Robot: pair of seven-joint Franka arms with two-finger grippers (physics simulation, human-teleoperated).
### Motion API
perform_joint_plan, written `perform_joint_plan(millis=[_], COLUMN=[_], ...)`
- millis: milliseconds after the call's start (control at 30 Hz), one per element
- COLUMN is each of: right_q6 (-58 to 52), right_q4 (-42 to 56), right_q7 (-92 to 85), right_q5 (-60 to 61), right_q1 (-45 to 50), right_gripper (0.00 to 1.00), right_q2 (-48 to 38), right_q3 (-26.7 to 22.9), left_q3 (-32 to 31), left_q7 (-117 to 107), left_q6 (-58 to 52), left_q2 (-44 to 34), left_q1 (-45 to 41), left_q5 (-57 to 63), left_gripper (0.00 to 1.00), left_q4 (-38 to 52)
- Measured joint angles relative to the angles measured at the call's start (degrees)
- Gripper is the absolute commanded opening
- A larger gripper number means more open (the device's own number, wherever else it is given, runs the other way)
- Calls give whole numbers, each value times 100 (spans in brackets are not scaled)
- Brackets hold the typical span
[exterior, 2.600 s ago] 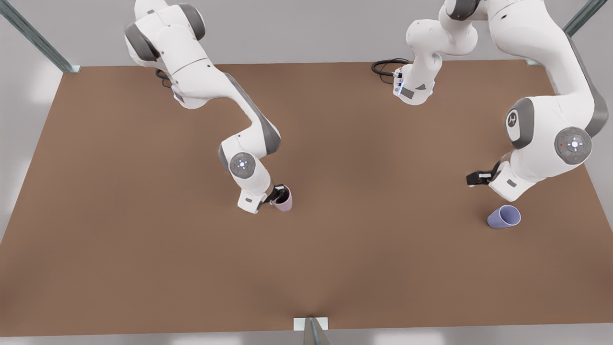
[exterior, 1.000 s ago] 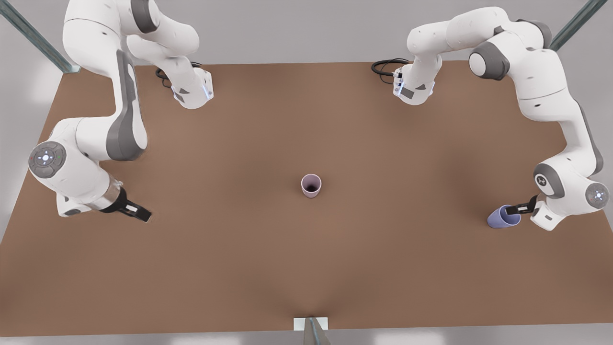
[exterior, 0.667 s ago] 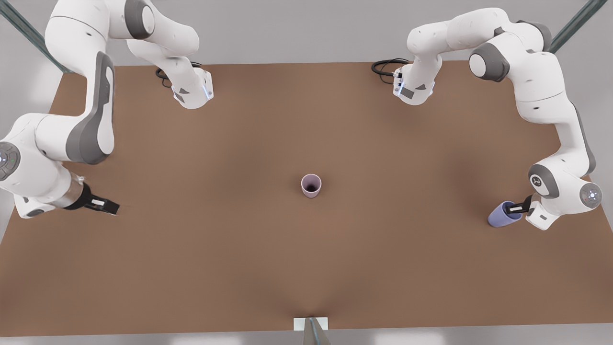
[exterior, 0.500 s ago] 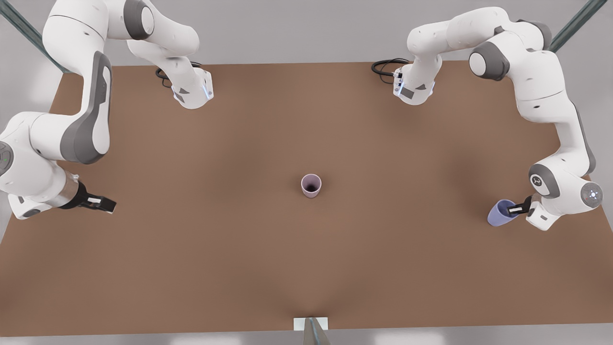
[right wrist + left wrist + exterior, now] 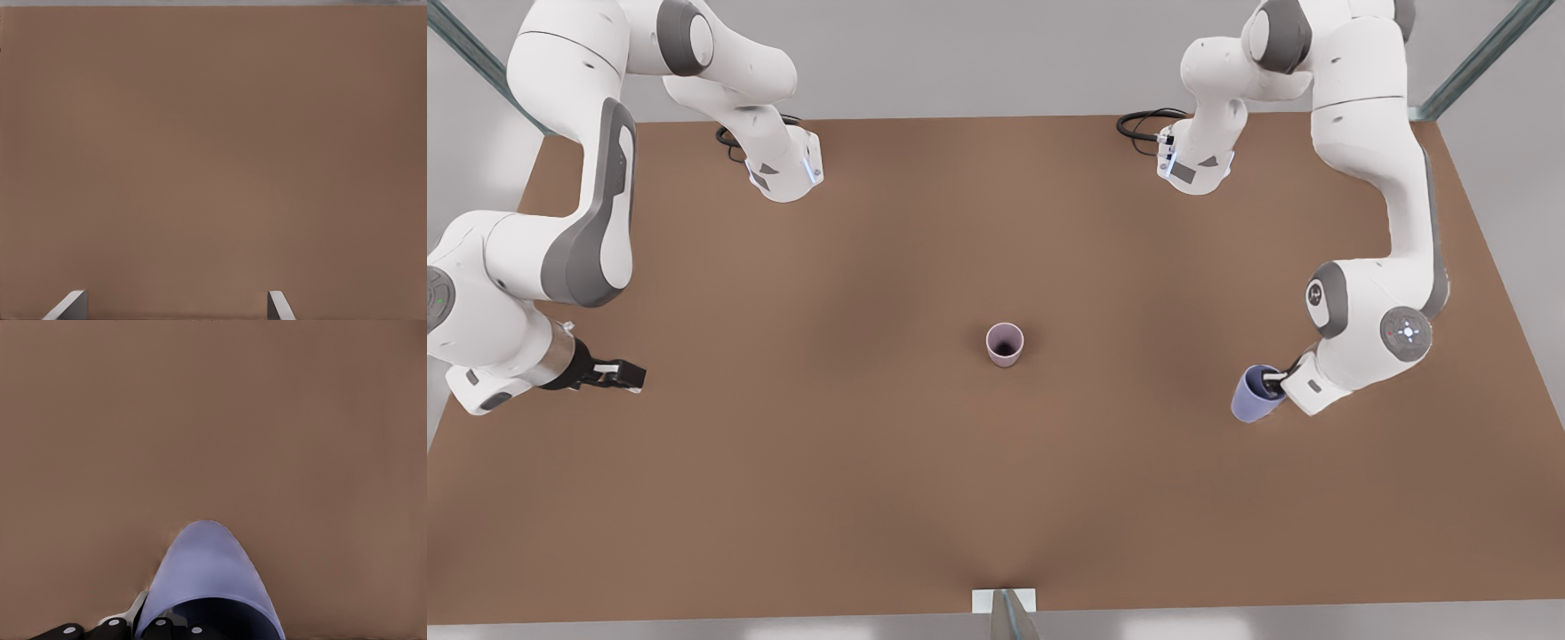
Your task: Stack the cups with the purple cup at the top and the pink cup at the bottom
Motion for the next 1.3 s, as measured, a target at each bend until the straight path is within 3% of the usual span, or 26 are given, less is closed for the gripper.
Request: perform_joint_plan(millis=[300,400,533,1300], right_q6=[62,92,123,179], right_q4=[0,0,0,26], right_q7=[-232,-287,-347,-542], right_q5=[43,68,82,88], right_q1=[4,2,2,9], right_gripper=[100,100,100,100], right_q2=[43,44,46,53], right_q3=[25,27,27,27], left_q3=[-141,-330,-379,-400], left_q7=[-1318,-1936,-2857,-6225], left_q6=[-475,-925,-1407,-1617], left_q2=[-277,417,790,1358], left_q1=[-1981,-2176,-2497,-3073], left_q5=[-21,-29,-126,-1167], left_gripper=[21,21,21,21], left_q4=[161,1337,1948,2259])
